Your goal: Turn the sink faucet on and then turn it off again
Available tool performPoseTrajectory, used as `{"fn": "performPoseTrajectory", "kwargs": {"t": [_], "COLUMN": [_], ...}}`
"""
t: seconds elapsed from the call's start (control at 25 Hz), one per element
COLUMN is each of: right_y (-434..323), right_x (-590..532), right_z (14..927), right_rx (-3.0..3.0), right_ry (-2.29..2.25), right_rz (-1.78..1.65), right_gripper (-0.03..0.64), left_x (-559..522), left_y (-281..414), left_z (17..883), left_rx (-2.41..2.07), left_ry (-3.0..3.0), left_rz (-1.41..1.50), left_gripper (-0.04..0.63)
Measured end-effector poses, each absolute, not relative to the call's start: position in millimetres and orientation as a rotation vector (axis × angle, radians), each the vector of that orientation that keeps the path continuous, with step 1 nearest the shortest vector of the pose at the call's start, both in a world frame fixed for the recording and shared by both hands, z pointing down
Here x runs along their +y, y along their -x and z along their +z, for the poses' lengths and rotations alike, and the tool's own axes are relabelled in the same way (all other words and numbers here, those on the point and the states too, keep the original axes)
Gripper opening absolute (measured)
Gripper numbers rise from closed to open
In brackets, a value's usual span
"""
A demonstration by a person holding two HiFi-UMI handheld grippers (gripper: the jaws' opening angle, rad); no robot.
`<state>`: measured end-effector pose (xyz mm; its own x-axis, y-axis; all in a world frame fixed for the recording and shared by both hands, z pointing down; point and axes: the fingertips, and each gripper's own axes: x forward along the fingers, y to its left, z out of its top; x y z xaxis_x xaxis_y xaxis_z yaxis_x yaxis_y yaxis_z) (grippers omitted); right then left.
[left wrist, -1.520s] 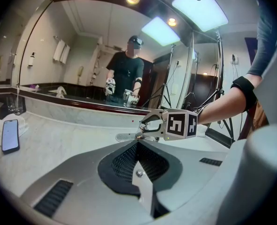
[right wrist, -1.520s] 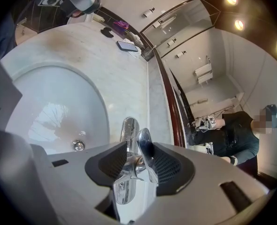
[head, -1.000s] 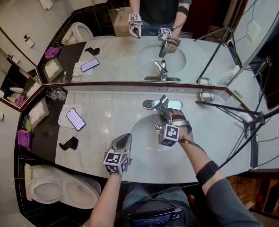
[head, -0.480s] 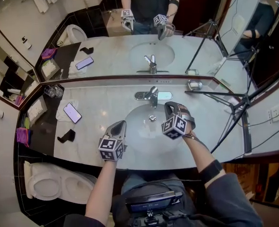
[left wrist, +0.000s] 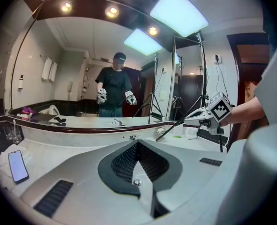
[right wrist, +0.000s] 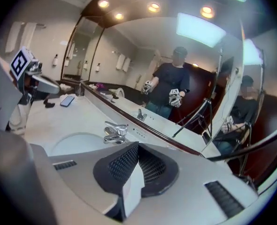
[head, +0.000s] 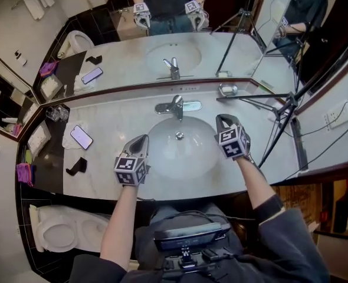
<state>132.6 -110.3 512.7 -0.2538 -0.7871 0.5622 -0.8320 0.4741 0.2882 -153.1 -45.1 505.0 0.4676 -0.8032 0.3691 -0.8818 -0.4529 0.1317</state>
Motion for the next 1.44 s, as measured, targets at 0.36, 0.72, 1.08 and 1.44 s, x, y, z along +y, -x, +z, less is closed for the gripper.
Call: {"fn": "performPoseTrajectory", "kwargs": {"t": [0.36, 0.72, 1.08, 1.44], "right_y": [-171.5, -176.7, -174.8, -179.9], "right_x": [-91.2, -83.7, -83.0, -87.5], "right_z": [526.1, 540.1, 546.2, 547.1], "right_rx": [-2.166, -2.144, -2.137, -2.129], "right_ry": [-1.526, -1.537, -1.508, -1.509], "right_rz": [0.453, 0.509, 0.509, 0.498], "right_gripper": [0.014, 0.012, 0.012, 0.012], "left_x": [-55.2, -56.1, -52.8, -57.8], "left_y": [149.4, 157.5, 157.0, 152.0], "left_z": [495.6, 495.9, 498.6, 500.5], "left_rx": [-1.428, -1.447, -1.446, -1.434], "left_ry": [-2.439, -2.425, -2.418, -2.424], "left_rz": [0.349, 0.336, 0.338, 0.337], "left_gripper": [0.003, 0.003, 0.003, 0.003]}}
